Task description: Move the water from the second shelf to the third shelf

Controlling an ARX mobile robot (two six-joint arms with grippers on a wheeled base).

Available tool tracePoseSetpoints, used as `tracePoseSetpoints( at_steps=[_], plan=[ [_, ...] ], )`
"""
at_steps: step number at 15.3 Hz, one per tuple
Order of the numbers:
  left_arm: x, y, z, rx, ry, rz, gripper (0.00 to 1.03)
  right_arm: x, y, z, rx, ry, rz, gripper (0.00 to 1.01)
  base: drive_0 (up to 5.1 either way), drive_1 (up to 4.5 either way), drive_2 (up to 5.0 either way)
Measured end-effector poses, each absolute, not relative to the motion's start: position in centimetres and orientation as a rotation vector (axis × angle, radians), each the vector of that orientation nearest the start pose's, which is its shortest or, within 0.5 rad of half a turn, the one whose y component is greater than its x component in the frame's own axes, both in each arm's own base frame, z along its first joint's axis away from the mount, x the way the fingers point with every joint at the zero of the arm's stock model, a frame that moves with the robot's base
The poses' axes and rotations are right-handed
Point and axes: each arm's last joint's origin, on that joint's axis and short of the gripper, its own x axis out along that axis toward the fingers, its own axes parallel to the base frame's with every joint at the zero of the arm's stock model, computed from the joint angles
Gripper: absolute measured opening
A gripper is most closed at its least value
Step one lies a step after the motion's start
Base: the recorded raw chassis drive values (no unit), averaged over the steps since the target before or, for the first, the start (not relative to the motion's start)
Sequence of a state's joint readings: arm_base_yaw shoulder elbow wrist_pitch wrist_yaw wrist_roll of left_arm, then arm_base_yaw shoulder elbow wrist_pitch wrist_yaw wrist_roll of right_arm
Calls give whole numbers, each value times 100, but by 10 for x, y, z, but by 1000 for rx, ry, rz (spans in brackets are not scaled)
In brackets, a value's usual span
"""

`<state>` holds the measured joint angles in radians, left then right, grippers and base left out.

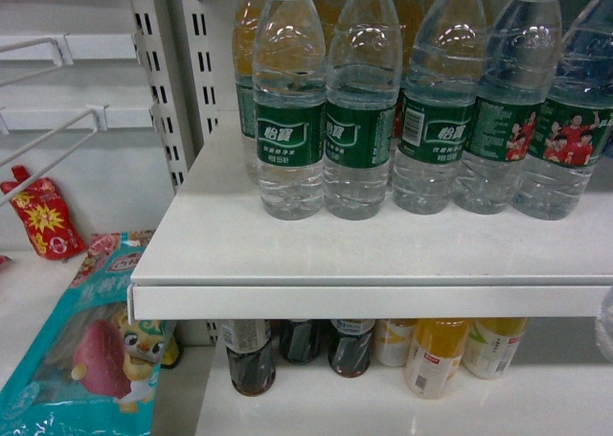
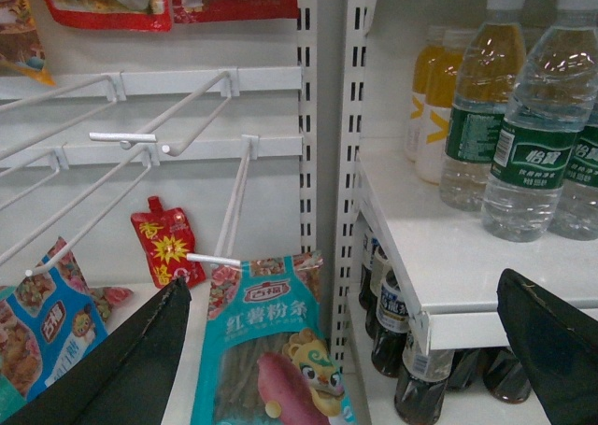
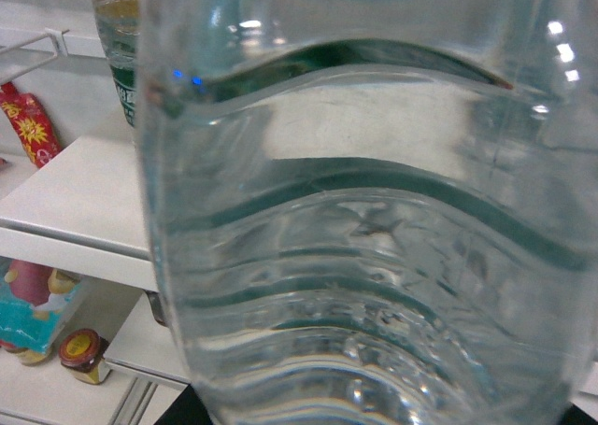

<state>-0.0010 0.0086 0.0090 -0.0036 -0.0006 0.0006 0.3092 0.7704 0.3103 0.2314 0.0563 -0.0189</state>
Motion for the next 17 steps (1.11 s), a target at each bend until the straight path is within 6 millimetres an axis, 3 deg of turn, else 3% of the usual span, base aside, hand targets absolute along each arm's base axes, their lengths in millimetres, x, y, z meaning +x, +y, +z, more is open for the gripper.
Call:
tracePoseSetpoints(
  at_steps=[4,9,12,17],
  plan=[
    [98,0,166,1,3,-1,98,214,74,203,-58,263,298,39,0,0,0],
    [98,0,166,1,3,0,98,263,100,196,-32,306,329,39,0,0,0],
    [98,0,166,1,3,-1,98,290,108,197,4,324,307,39,0,0,0],
    [98,0,166,1,3,-1,98,315,110,188,15,319,235,39,0,0,0]
  ],
)
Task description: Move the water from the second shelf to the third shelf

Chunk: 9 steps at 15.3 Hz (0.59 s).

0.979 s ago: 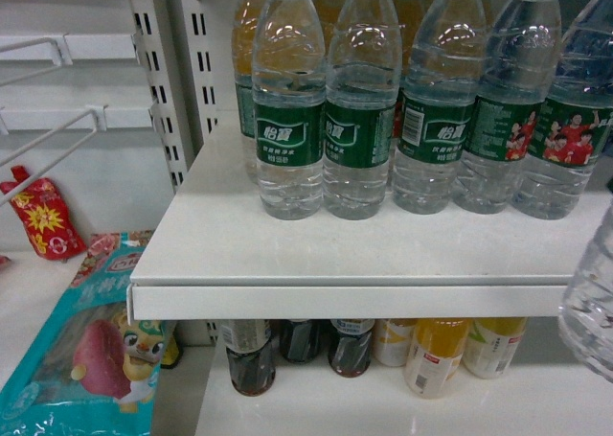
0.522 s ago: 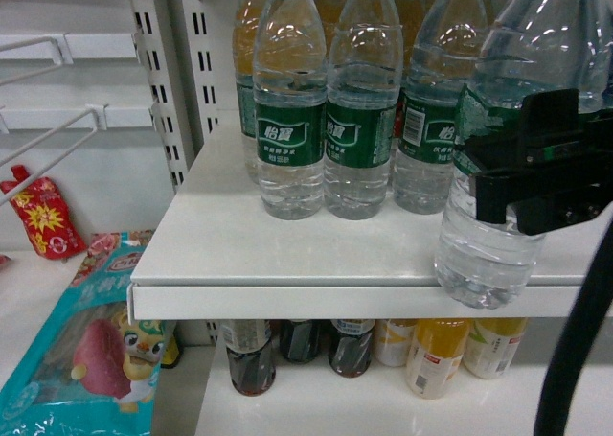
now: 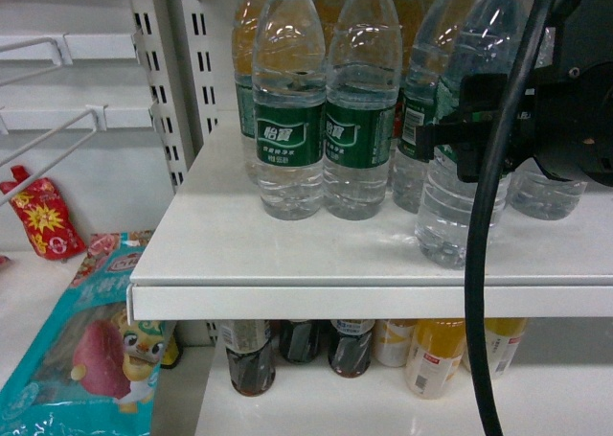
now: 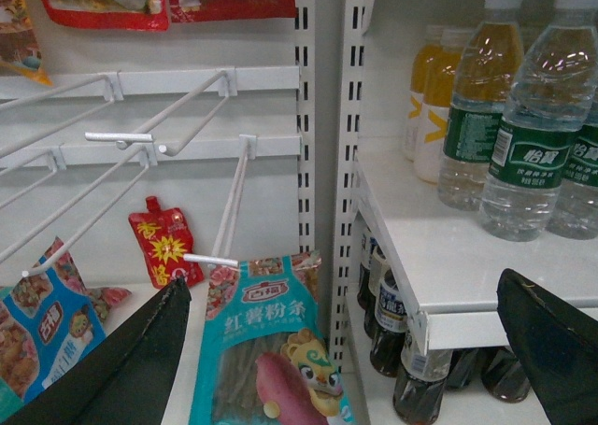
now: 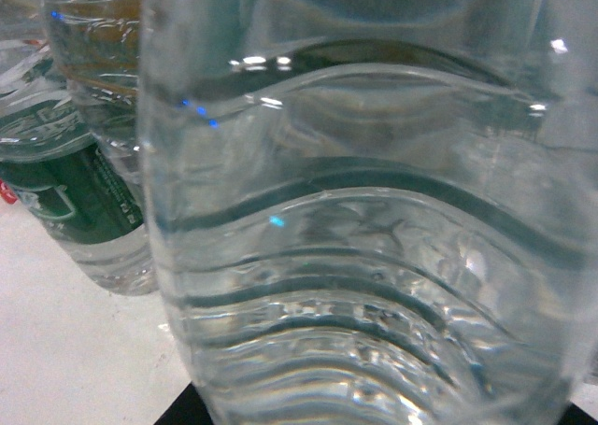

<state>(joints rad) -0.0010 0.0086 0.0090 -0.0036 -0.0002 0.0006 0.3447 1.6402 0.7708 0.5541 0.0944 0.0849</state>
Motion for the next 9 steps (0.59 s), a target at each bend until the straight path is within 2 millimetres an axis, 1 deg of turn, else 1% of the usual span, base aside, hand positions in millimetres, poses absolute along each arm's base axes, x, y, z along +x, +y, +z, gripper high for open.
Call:
tracePoseSetpoints(
  at_steps=[4,9],
  plan=[
    [98,0,166,1,3,-1,98,332,114,188,29,319,206,39,0,0,0],
    [98,0,166,1,3,0,98,337,118,187,39,326,201,39,0,0,0]
  ],
)
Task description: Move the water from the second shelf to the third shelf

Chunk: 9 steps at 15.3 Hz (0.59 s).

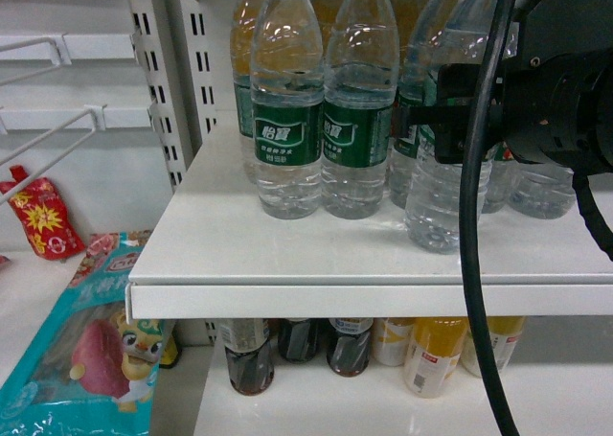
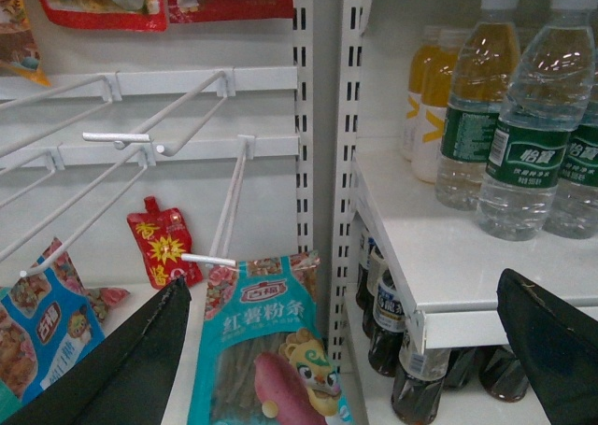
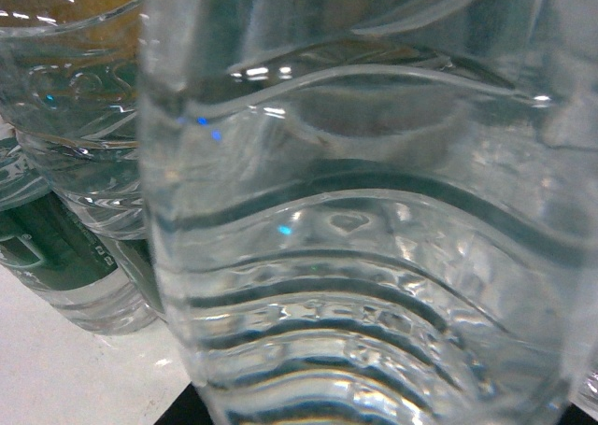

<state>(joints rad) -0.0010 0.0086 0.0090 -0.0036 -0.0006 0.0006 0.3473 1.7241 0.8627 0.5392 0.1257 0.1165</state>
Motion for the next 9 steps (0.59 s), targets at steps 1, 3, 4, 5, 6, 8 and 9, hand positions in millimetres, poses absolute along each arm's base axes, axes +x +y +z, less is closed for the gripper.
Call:
tracePoseSetpoints(
  at_steps=[1,3,4,5,6,8,9],
  plan=[
    [98,0,166,1,3,-1,98,337,118,186,39,325,201,39,0,0,0],
    [98,0,166,1,3,0,98,337,118,186,39,325,200,44,0,0,0],
    [98,0,166,1,3,-1,98,337,118,186,42,325,200,57,0,0,0],
    [98,0,166,1,3,-1,98,338,118,188,47,313,202,66,0,0,0],
    [98,0,166,1,3,-1,98,338,118,190,50,298,202,77,0,0,0],
    [98,0,166,1,3,0,98,336,117,196,59,283,207,100,0,0,0],
    [98,0,166,1,3,-1,98,335,117,198,62,285,210,98,0,0,0]
  ],
)
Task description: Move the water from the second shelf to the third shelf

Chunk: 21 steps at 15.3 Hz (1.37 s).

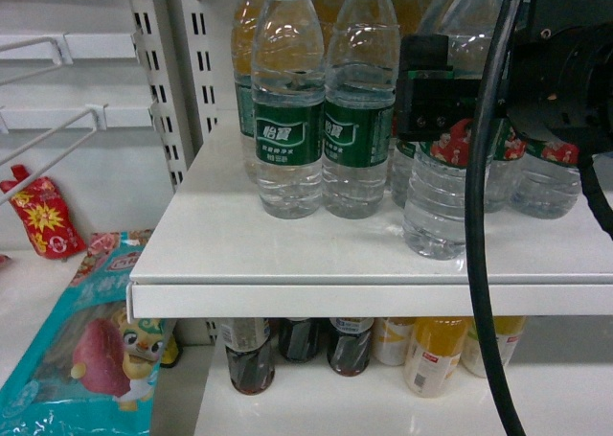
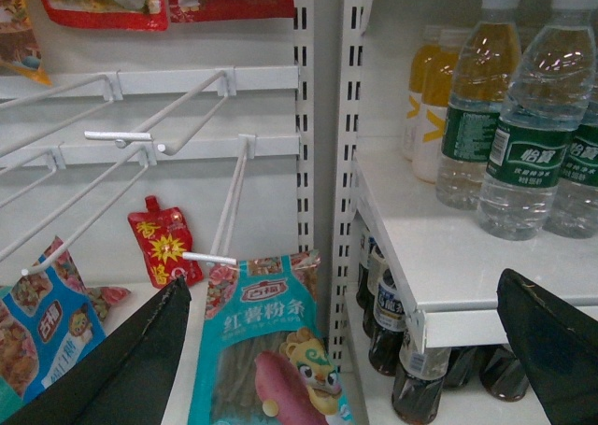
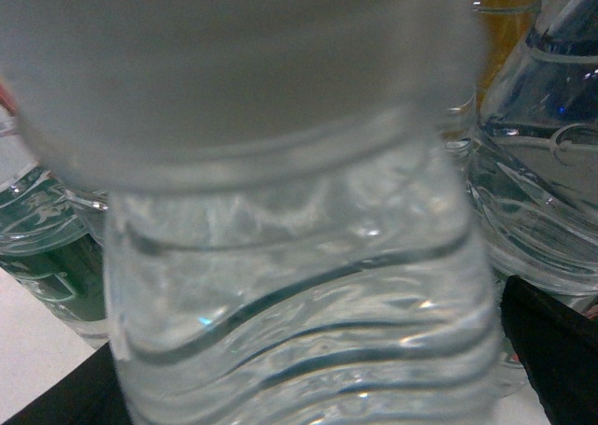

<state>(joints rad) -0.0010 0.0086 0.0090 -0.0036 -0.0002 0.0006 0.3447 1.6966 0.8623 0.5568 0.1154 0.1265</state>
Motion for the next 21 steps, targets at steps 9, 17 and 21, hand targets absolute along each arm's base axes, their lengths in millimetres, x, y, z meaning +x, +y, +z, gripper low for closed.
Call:
tracePoseSetpoints(
  at_steps=[9,17,21],
  plan=[
    [98,0,166,1,3,-1,98,288,98,218,88,328,304,98,0,0,0],
    [98,0,166,1,3,-1,98,230,73,241,98,220,281,96,0,0,0],
    [98,0,166,1,3,-1,98,164,19,210,11,63,-14,47,0,0,0]
  ],
)
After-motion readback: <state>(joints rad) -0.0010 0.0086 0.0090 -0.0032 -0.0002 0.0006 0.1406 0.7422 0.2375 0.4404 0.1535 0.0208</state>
